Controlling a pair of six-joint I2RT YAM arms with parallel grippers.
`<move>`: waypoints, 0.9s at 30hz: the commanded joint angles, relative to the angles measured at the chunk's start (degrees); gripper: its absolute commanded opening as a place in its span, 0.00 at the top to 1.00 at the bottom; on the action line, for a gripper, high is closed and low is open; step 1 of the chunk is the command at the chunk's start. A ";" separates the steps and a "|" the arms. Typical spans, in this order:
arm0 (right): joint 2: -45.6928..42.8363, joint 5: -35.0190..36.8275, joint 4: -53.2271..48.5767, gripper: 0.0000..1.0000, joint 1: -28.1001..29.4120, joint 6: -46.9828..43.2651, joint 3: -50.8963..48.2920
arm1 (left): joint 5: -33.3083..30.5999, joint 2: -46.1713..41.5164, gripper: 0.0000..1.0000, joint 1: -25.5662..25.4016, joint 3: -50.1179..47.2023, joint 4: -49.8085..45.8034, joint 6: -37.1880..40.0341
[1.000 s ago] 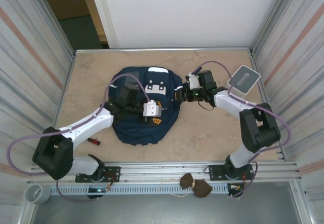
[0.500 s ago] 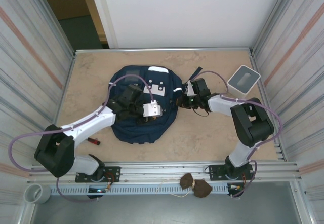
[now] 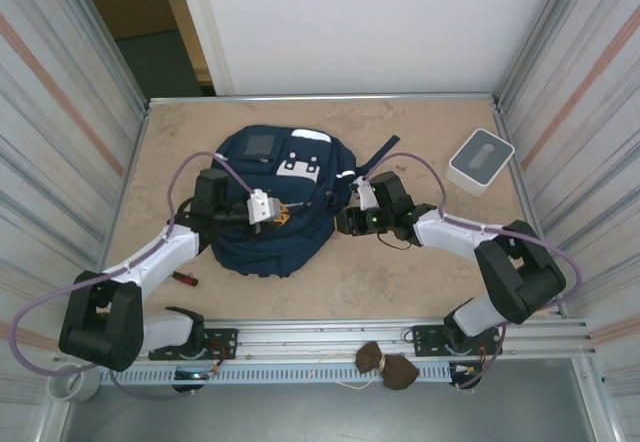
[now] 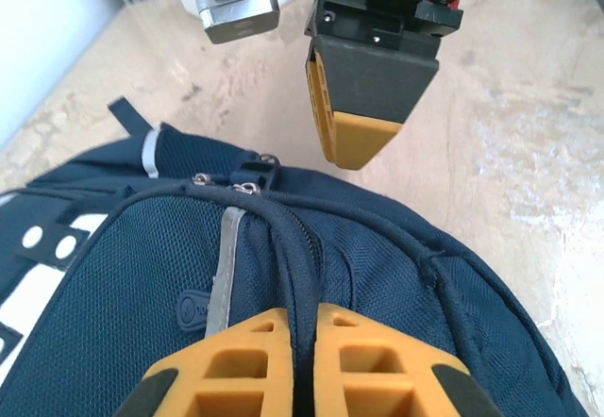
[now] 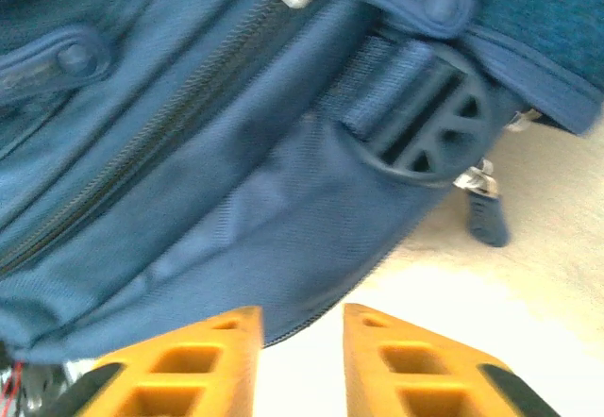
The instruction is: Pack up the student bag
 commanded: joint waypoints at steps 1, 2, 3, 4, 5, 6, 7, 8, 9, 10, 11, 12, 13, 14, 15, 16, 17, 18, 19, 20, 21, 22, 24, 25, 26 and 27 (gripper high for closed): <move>-2.89 -6.69 -3.25 0.63 0.05 -11.67 3.38 | 13.49 -3.15 1.00 0.36 0.07 8.00 -2.66; -3.28 -7.61 -4.22 0.60 0.09 -13.96 4.27 | 14.63 -3.21 1.00 0.57 0.00 8.53 -3.14; -3.73 -8.29 -4.83 0.57 0.03 -16.31 5.11 | 15.50 -3.33 1.00 0.66 -0.10 8.94 -3.55; -4.08 -8.32 -4.75 0.54 0.04 -18.24 5.57 | 15.93 -3.41 1.00 0.67 -0.04 8.97 -3.65; -4.22 -8.40 -4.31 0.53 -0.04 -19.63 5.89 | 16.08 -3.48 1.00 0.75 -0.02 9.10 -3.77; -4.05 -8.99 -3.57 0.51 -0.32 -21.05 6.34 | 16.26 -3.45 1.00 0.75 -0.02 9.30 -3.97; -3.63 -9.71 -2.90 0.51 -0.67 -22.17 7.06 | 16.44 -3.37 1.00 0.72 0.07 9.41 -4.10; -3.04 -10.57 -2.26 0.50 -0.88 -23.02 7.74 | 16.58 -3.27 1.00 0.71 0.20 9.33 -4.23; -2.18 -12.10 -1.26 0.50 -1.29 -24.14 8.40 | 16.58 -3.18 1.00 0.72 0.24 9.24 -4.24; -1.27 -13.60 -0.21 0.49 -1.61 -25.14 9.17 | 16.58 -3.17 1.00 0.73 0.24 9.31 -4.19; -0.34 -15.23 -0.23 0.49 -1.87 -26.18 10.03 | 16.58 -3.10 1.00 0.68 0.25 9.32 -4.19; 0.62 -17.07 -0.98 0.48 -2.00 -27.77 11.26 | 16.52 -3.01 1.00 0.75 0.25 9.28 -4.26; 1.50 -18.14 -1.84 0.48 -1.97 -29.36 12.02 | 16.45 -3.00 1.00 0.71 0.36 9.35 -4.28; 2.35 -18.88 -2.77 0.47 -1.88 -30.96 12.70 | 16.41 -2.91 1.00 0.75 0.33 9.24 -4.28; 3.17 -19.82 -3.70 0.47 -1.75 -32.40 13.48 | 16.41 -2.84 1.00 0.69 0.33 9.32 -4.28; 3.72 -20.55 -4.21 0.47 -1.62 -33.18 13.93 | 16.41 -2.76 1.00 0.68 0.42 9.32 -4.28; 4.28 -21.27 -4.41 0.46 -1.54 -33.79 14.17 | 16.41 -2.61 1.00 0.67 0.57 9.24 -4.28; 4.74 -21.40 -4.07 0.46 -1.46 -33.90 14.08 | 16.39 -2.43 1.00 0.67 0.66 9.23 -4.32; 5.10 -21.07 -3.56 0.47 -1.44 -33.87 13.99 | 16.41 -2.31 1.00 0.67 0.77 9.16 -4.22; 5.54 -20.63 -3.16 0.47 -1.35 -33.97 13.90 | 16.49 -2.14 1.00 0.67 0.93 9.10 -4.20; 6.01 -19.98 -2.79 0.47 -1.28 -34.06 13.98 | 16.53 -1.97 1.00 0.58 0.97 9.06 -4.23; 6.32 -19.18 -2.38 0.47 -1.31 -34.03 14.14 | 16.50 -1.88 1.00 0.49 1.04 9.06 -4.12; 7.30 -18.89 -1.91 0.47 -1.27 -34.12 14.82 | 16.52 -1.61 1.00 0.32 1.20 8.76 -3.82; 7.81 -18.90 -1.52 0.47 -1.29 -34.04 15.12 | 16.43 -1.51 1.00 0.23 1.23 8.49 -3.63; 8.28 -18.86 -1.10 0.48 -1.18 -33.89 15.51 | 16.30 -1.33 1.00 0.14 1.38 7.99 -3.36; 8.65 -18.58 -0.96 0.48 -1.03 -33.88 15.89 | 16.19 -1.18 1.00 0.01 1.47 7.62 -3.10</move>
